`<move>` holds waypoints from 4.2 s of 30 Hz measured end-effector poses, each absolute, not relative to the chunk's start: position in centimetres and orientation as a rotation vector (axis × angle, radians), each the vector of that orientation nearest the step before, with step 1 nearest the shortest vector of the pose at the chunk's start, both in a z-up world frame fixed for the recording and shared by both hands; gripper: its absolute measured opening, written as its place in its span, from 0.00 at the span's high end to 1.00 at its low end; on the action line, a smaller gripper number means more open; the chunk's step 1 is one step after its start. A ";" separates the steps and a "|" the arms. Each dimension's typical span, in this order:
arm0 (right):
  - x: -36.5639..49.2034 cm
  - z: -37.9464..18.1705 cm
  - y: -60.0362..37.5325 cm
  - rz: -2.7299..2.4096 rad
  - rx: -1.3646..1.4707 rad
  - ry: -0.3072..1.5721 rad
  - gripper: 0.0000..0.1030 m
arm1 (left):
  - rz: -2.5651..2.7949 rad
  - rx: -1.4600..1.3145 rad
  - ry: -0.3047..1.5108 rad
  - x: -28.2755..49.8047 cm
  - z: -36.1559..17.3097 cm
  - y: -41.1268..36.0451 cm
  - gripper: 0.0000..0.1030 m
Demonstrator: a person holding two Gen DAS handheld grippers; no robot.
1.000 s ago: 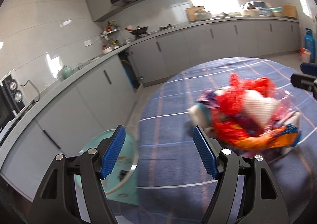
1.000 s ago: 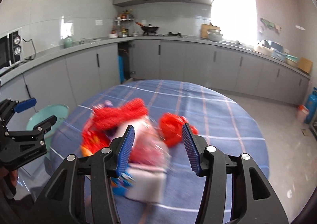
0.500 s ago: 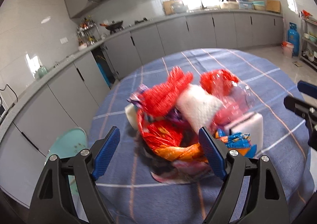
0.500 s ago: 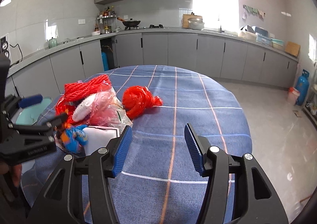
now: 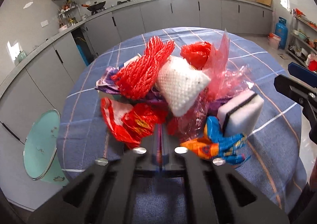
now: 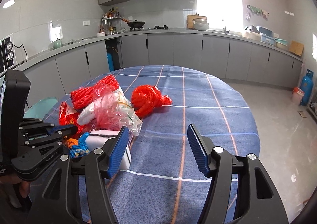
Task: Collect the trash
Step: 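Move both grippers back to the trash pile on the table, then grasp the red mesh net with the left gripper while the right gripper grasps the pink plastic bag, then carry the red net and pink bag over the teal bin with both grippers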
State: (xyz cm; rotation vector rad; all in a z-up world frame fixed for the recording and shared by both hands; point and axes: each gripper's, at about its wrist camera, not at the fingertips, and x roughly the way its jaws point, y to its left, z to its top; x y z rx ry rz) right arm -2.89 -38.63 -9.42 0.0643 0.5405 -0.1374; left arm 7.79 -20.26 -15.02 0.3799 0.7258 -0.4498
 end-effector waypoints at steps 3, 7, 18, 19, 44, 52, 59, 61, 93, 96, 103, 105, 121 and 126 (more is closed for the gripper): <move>-2.7 -9.4 -38.5 -0.134 0.069 0.538 0.41 | -0.456 0.385 0.702 7.3 -14.4 -19.7 0.99; -2.6 -8.7 -38.3 -0.101 0.089 0.514 0.41 | -0.451 0.401 0.607 6.1 -11.8 -18.3 0.99; 1.5 -8.9 -35.8 0.024 0.092 0.553 0.47 | -0.283 0.352 0.566 8.5 -9.9 -14.2 0.44; 1.8 -9.0 -35.8 0.035 0.094 0.565 0.58 | -0.277 0.351 0.575 8.7 -10.0 -14.0 0.44; 2.5 -4.4 -39.7 -0.063 0.170 0.398 0.95 | -0.386 0.428 0.600 12.8 -11.3 -20.0 0.43; 3.2 -5.4 -39.4 -0.057 0.183 0.417 0.95 | -0.473 0.444 0.686 13.9 -13.1 -22.2 0.85; 3.8 -5.0 -39.4 -0.064 0.185 0.412 0.95 | -0.490 0.414 0.638 12.7 -10.8 -20.5 0.90; 4.0 -4.7 -39.2 -0.062 0.183 0.407 0.95 | -0.487 0.412 0.604 11.9 -9.7 -19.7 0.90; 9.6 -0.6 -28.5 0.107 0.048 0.362 0.95 | -0.185 0.293 0.486 12.5 -4.2 -4.1 0.90; 10.3 -0.7 -27.2 0.130 0.037 0.367 0.95 | -0.165 0.285 0.489 12.6 -4.3 -2.9 0.90; 12.0 -0.9 -23.6 0.182 0.008 0.380 0.95 | -0.113 0.260 0.503 13.3 -4.6 0.4 0.90; 12.3 -1.0 -22.7 0.198 0.001 0.384 0.95 | -0.096 0.248 0.506 13.5 -4.7 1.3 0.90; 15.0 -2.0 -17.2 0.280 -0.027 0.422 0.95 | 0.024 0.211 0.499 14.0 -4.9 6.2 0.90; 15.5 -2.4 -16.2 0.303 -0.035 0.433 0.95 | 0.049 0.201 0.501 14.4 -5.0 7.2 0.90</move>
